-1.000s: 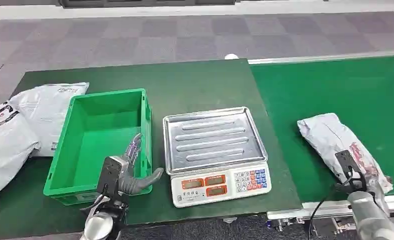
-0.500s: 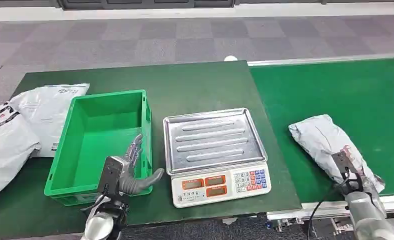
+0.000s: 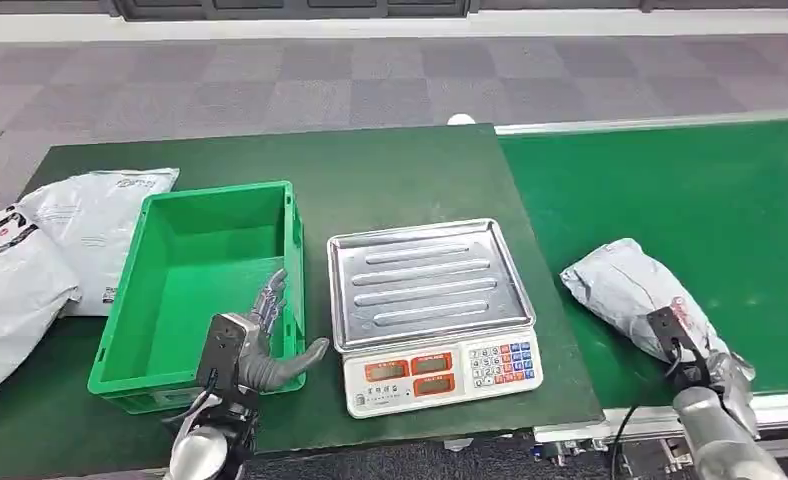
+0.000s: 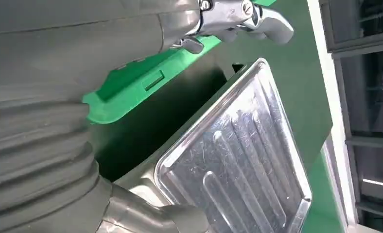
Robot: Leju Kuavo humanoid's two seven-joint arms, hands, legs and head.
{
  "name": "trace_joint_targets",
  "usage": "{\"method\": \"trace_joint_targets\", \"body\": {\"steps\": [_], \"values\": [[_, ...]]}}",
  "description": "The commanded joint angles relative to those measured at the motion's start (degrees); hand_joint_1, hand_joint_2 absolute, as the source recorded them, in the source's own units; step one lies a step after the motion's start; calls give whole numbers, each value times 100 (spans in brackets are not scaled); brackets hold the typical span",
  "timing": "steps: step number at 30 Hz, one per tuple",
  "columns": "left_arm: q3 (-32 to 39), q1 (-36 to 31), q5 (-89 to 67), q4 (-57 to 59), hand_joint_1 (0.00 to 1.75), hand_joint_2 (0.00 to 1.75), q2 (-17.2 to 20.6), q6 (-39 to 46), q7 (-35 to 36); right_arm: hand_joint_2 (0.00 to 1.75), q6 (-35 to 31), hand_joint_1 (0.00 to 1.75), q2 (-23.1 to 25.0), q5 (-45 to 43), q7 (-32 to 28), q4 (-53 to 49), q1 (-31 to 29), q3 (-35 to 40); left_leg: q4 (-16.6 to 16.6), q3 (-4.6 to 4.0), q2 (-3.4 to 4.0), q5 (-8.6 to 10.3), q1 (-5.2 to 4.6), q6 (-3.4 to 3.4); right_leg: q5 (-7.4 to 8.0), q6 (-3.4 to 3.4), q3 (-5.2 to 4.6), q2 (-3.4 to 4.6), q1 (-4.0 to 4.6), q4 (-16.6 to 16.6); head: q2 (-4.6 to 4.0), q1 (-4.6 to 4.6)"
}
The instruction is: Moved the parcel from conveyor to table for the left to box.
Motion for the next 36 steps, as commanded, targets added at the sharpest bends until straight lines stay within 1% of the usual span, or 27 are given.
{"method": "trace_joint_targets", "body": {"steps": [1,2,3,4,5,6,7,8,9,10,11,13,14,15,16,19,20,23,26,27,30,31,32,33,34,35,36], "values": [[2,330,-18,288,0,175,159,58,116,175,-552,175,595,-252,-665,-885,199,662,-16,-80,40,41,-12,15,47,-13,-98,26,-10,-5,0,0],[23,340,-18,293,0,175,151,64,118,175,-788,175,645,-425,-809,-1285,294,749,4,-46,34,14,-11,11,20,-6,-62,26,-9,14,-2,0],[45,347,-18,296,0,175,142,81,117,175,-916,175,701,-587,-823,-1951,526,926,-23,-97,43,49,-15,15,54,-14,-117,28,-13,-9,0,0],[51,346,-18,296,0,175,139,86,112,175,-978,175,752,-692,-827,-2579,765,1033,-2,-40,35,11,-12,7,18,-6,-60,28,-11,12,0,0],[41,341,-19,290,0,175,147,92,94,175,-1011,175,791,-740,-782,-3223,997,1134,-20,-76,49,35,-15,9,42,-13,-102,36,-14,-2,-2,0],[28,327,-22,283,0,175,142,92,73,175,-1158,175,802,-751,-701,-3950,1248,1261,-12,-58,26,25,-17,7,24,-8,-78,18,-16,7,-2,0],[29,320,-24,280,0,175,120,89,65,175,-1393,175,758,-494,-606,-4332,1371,1399,-26,-79,31,37,-18,10,36,-15,-103,18,-17,-4,-2,0],[20,305,-24,286,0,175,101,82,63,175,-1445,175,689,-251,-508,-4569,1438,1535,-16,-63,14,29,-23,8,20,-9,-82,2,-23,8,0,0],[27,273,16,331,0,175,60,51,57,175,-1485,175,639,-31,-412,-4736,1470,1623,-30,-69,4,36,-24,11,22,-15,-86,-10,-24,-3,0,0],[17,244,-9,348,0,175,45,50,26,175,-1595,175,626,79,-397,-4781,1487,1625,-23,-45,-12,24,-24,8,5,-11,-59,-19,-24,5,-2,0],[22,220,-11,375,0,175,18,48,26,175,-1628,175,604,109,-385,-4802,1508,1609,-39,-54,-6,33,-30,10,14,-16,-72,-17,-28,-4,0,0],[3,180,-30,406,0,175,3,26,14,175,-1675,175,587,52,-393,-4815,1537,1536,-39,-22,-25,18,-34,4,-8,-10,-38,-29,-33,3,0,0],[3,173,-31,412,0,175,-2,24,14,175,-1686,175,574,33,-411,-4807,1546,1525,-48,-41,-21,31,-37,7,3,-13,-60,-29,-36,-4,0,0],[3,173,-31,412,0,175,-2,24,14,175,-1686,175,574,33,-411,-4807,1546,1525,-44,-28,-27,23,-39,5,-6,-10,-47,-32,-39,2,0,0],[3,173,-31,412,0,175,-2,24,14,175,-1686,175,574,33,-411,-4807,1546,1525,-53,-44,-24,34,-39,8,5,-14,-61,-33,-37,-8,0,0],[10,178,-63,410,0,175,0,0,-1,175,-1757,175,562,-6,-469,-4696,1514,1500,-46,-35,-26,25,-39,6,-5,-10,-51,-32,-38,0,0,0],[20,177,-73,395,0,175,-10,-4,-4,175,-1797,175,567,-55,-509,-4747,1527,1473,-56,-51,-20,37,-42,10,8,-14,-69,-29,-40,-8,0,0],[70,153,-121,369,0,175,-50,-30,-7,175,-1889,175,542,-67,-601,-5089,1612,1451,-46,-41,-30,30,-43,10,-3,-10,-54,-37,-42,-2,0,0],[66,149,-140,360,0,175,-58,-46,-6,175,-1865,175,556,-167,-706,-5419,1627,1548,-56,-55,-20,42,-47,15,10,-16,-72,-31,-45,-10,-2,0],[60,155,-148,354,0,175,-54,-54,-7,175,-1834,175,573,-143,-742,-5563,1622,1680,-46,-40,-27,30,-49,10,-4,-11,-56,-33,-48,2,0,0],[36,164,-178,331,0,175,-62,-83,-15,175,-1797,175,679,-117,-716,-5899,1597,1980,-52,-57,-12,39,-48,12,10,-15,-77,-22,-47,-3,-2,0],[24,157,-188,326,0,175,-68,-90,-15,175,-1797,175,710,-119,-702,-5951,1590,2006,-43,-39,-22,26,-46,9,-4,-11,-55,-28,-46,4,-2,0],[23,156,-197,318,0,175,-70,-95,-14,175,-1807,175,721,-119,-694,-6164,1644,2107,-51,-54,-11,38,-47,12,9,-15,-74,-21,-46,-3,-2,0],[13,148,-212,321,0,175,-65,-105,-10,175,-1832,175,686,-105,-689,-6264,1674,2175,-59,-64,-11,47,-49,15,17,-18,-84,-22,-48,-9,-2,0],[8,141,-215,330,0,175,-59,-108,-9,175,-1865,175,672,-151,-701,-6355,1693,2210,-46,-51,-22,33,-47,11,1,-13,-67,-30,-47,2,0,0],[12,132,-218,349,0,175,-57,-111,-9,175,-1927,175,644,-187,-737,-6432,1693,2248,-59,-64,-16,47,-48,15,14,-18,-82,-28,-47,-9,0,0],[10,114,-221,375,0,175,-52,-116,-11,175,-2026,175,655,-212,-791,-6537,1686,2259,-47,-48,-30,35,-50,13,-2,-12,-63,-38,-49,2,0,0]]}}
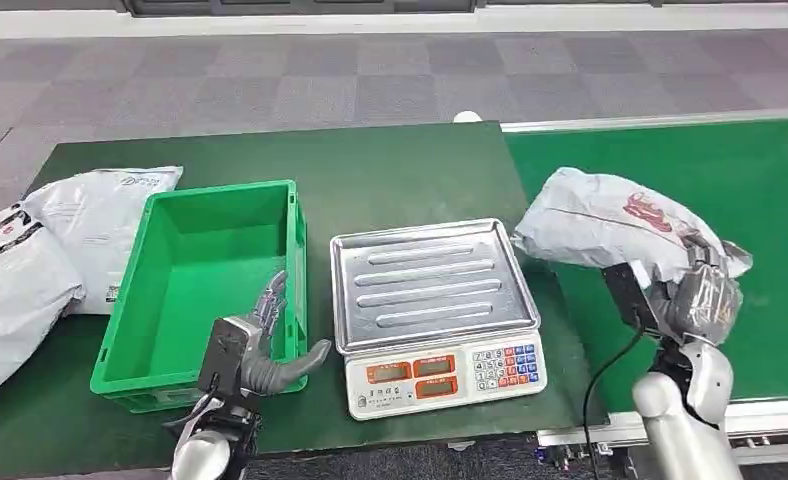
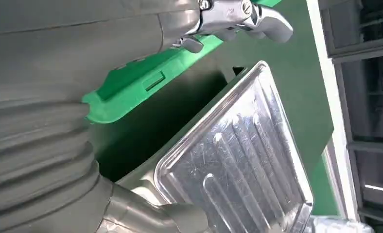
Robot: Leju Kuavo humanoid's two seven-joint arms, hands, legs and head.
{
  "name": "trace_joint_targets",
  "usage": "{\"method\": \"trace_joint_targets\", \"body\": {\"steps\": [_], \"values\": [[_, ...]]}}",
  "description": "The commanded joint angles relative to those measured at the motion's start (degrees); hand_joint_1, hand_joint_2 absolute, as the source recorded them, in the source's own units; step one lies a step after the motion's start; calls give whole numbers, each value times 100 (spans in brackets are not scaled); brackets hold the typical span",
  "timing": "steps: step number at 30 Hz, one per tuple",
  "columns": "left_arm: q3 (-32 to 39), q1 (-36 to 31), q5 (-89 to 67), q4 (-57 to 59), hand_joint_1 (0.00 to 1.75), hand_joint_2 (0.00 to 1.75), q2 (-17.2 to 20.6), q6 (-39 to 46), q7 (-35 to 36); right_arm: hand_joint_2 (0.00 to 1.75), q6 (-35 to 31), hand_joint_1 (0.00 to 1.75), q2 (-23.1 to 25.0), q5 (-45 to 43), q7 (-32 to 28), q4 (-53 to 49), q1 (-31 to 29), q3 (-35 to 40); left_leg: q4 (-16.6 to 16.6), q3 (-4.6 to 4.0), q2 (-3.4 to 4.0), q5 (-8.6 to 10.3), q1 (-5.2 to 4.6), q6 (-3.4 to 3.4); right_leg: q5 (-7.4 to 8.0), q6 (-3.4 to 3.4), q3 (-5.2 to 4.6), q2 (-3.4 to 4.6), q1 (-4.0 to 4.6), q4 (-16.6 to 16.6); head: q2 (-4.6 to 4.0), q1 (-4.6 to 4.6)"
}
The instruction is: Moved the parcel from conveyor to table for the left to box.
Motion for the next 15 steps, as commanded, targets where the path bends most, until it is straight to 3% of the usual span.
{"method": "trace_joint_targets", "body": {"steps": [1,5,8,15], "values": [[-24,30,-44,436,0,175,80,-71,63,175,-211,175,139,-205,-107,-929,-1,614,-16,-37,27,24,-6,13,27,-14,-47,14,-2,-11,-2,0],[-7,3,-49,473,0,175,110,-73,39,175,-125,175,181,-240,-197,-1183,-76,825,-6,-19,16,12,-9,9,13,-9,-28,10,-7,1,-2,0],[-4,9,-49,460,0,175,109,-76,25,175,-82,175,164,-228,-223,-1162,-97,901,-47,-58,40,54,-9,19,59,-25,-69,21,-4,-41,0,0],[-122,-130,-39,596,0,175,72,-127,3,175,216,175,334,-14,-140,-970,-279,1680,-28,-54,41,40,-10,14,46,-19,-65,25,-5,-21,-2,0]]}}
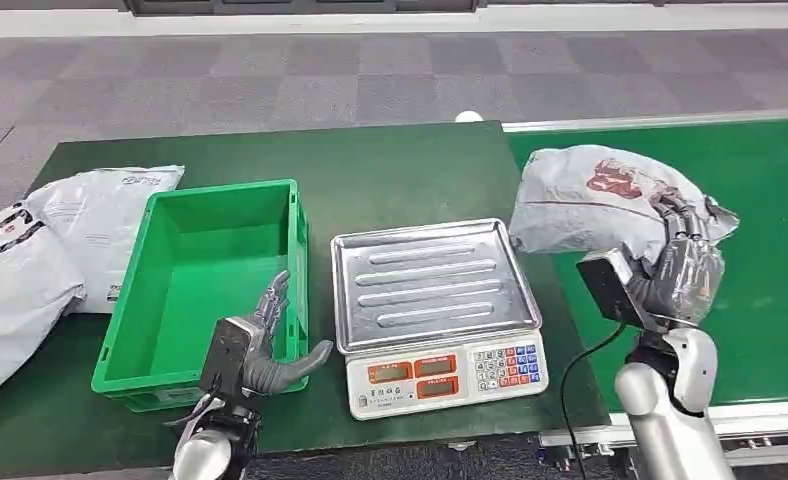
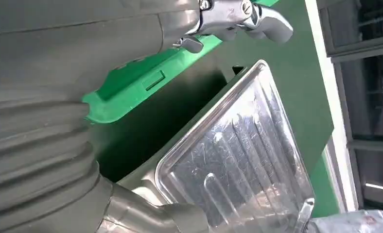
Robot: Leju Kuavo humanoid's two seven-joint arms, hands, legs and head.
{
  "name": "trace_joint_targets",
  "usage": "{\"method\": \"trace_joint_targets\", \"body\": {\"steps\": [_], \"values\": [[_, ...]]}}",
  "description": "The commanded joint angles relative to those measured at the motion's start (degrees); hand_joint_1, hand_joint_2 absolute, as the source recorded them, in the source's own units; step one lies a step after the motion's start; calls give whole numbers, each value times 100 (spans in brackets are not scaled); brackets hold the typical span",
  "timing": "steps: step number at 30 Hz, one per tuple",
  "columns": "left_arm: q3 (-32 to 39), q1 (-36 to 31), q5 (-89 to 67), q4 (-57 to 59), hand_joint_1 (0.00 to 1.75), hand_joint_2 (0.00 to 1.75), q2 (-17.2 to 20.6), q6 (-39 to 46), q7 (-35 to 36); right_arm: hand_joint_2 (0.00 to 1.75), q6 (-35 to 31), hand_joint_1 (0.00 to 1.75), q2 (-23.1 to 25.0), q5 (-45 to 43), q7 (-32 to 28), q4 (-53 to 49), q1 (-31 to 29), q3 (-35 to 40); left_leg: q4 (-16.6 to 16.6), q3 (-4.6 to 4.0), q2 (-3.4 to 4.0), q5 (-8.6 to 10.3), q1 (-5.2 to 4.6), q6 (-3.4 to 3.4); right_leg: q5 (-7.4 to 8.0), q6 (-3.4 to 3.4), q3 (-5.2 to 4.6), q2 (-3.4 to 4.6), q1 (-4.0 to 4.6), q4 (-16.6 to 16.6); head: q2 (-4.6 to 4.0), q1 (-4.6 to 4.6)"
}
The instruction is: Moved the parcel from conveyor to table for the left to box.
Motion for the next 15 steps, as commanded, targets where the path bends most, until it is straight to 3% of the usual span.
{"method": "trace_joint_targets", "body": {"steps": [1,6,15], "values": [[-130,-111,7,566,0,175,72,-89,38,175,267,175,340,161,106,129,-275,1112,-16,-28,42,22,-3,9,30,-14,-43,30,0,-11,0,0],[-201,-124,41,584,0,175,103,-91,26,175,318,175,269,198,123,-38,-133,1956,-17,-32,29,31,-3,9,30,-15,-45,16,0,-11,-2,0],[-212,-138,49,599,0,175,102,-87,23,175,305,175,274,188,163,-99,-106,2027,-18,4,12,44,-3,13,34,-8,-46,0,0,-17,0,0]]}}
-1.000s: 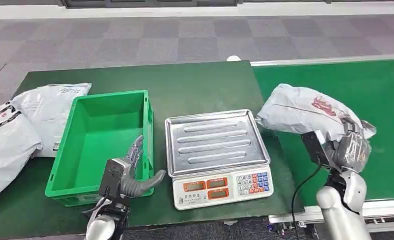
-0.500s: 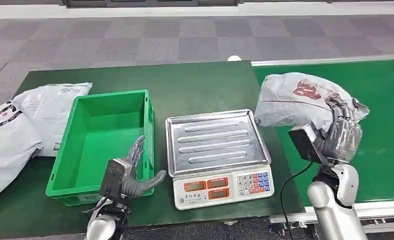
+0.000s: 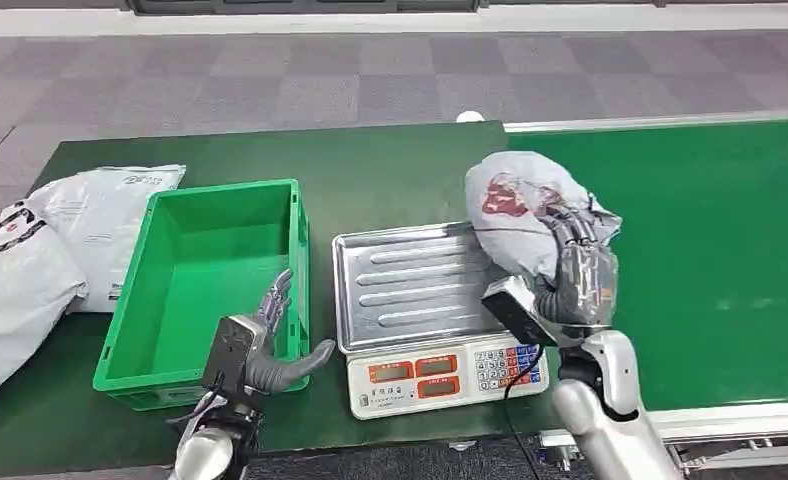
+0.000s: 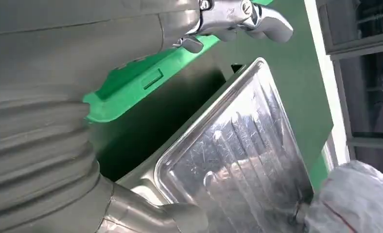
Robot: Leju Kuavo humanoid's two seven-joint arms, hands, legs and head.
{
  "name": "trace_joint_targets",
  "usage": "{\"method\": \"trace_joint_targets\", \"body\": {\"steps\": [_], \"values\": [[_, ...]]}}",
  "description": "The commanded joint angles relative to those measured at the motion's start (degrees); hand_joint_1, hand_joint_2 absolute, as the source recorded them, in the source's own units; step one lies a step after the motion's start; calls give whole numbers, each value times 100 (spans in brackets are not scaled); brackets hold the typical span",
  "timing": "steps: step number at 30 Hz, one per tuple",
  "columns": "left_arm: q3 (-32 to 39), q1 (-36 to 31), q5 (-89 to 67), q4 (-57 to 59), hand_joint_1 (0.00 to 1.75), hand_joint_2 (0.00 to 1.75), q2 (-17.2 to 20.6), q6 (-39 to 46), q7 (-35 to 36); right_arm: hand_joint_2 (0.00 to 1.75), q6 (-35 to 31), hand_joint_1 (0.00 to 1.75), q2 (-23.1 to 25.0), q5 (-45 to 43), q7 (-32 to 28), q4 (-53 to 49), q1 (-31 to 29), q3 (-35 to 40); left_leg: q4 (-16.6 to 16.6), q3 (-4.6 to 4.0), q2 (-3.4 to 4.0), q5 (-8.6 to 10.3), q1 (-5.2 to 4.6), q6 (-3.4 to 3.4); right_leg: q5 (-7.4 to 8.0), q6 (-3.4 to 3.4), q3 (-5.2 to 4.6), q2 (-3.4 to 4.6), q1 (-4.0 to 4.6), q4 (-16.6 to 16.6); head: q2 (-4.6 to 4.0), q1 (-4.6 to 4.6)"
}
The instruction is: Moved the parcel from conveyor to table for the left to box.
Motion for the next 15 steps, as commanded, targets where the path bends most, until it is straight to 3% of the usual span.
{"method": "trace_joint_targets", "body": {"steps": [1,5,10,15], "values": [[-177,-58,30,523,0,175,105,-46,64,175,21,175,47,-49,45,34,-81,455,-11,-25,19,18,-3,9,20,-11,-29,10,-1,-10,-2,0],[-187,-64,39,530,0,175,104,-43,58,175,41,175,20,-119,-54,-34,-72,528,-18,-39,22,28,-5,10,31,-13,-42,12,-2,-16,-2,0],[-220,-142,68,613,0,175,90,-26,44,175,133,175,72,-194,-288,-565,125,1215,-13,-26,17,18,-5,7,19,-11,-30,9,-3,-9,0,0],[-291,-215,95,707,0,175,142,-23,-25,175,-331,175,-153,-718,-608,-1092,-102,1401,-3,-27,13,13,-6,5,13,-7,-32,7,-4,2,0,0]]}}
